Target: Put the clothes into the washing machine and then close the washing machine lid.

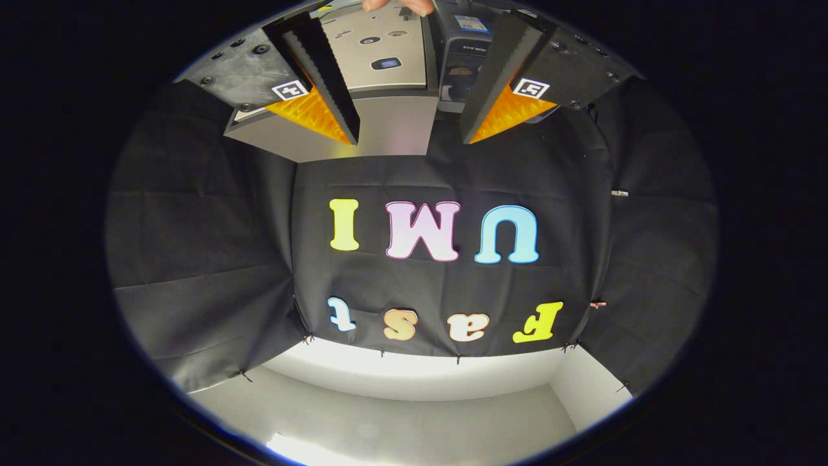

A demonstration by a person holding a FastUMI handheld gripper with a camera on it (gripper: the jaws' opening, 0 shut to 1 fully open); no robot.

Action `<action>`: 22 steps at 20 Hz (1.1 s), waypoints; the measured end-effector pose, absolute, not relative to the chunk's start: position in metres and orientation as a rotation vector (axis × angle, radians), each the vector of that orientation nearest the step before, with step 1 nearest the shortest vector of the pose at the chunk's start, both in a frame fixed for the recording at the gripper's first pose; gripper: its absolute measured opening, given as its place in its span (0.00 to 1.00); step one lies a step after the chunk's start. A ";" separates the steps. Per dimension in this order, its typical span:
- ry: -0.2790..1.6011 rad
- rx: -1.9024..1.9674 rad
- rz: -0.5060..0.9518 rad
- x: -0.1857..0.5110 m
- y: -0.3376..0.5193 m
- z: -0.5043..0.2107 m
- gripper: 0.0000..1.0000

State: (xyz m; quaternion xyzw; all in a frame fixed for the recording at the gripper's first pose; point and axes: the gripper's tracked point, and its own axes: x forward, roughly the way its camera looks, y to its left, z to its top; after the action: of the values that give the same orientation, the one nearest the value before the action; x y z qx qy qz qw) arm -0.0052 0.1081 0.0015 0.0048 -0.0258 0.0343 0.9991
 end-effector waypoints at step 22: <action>-0.060 0.011 0.090 -0.008 0.115 0.000 0.99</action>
State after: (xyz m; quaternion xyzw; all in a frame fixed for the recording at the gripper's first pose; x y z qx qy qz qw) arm -0.0076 0.1149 -0.0004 0.0055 -0.0302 0.0452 0.9985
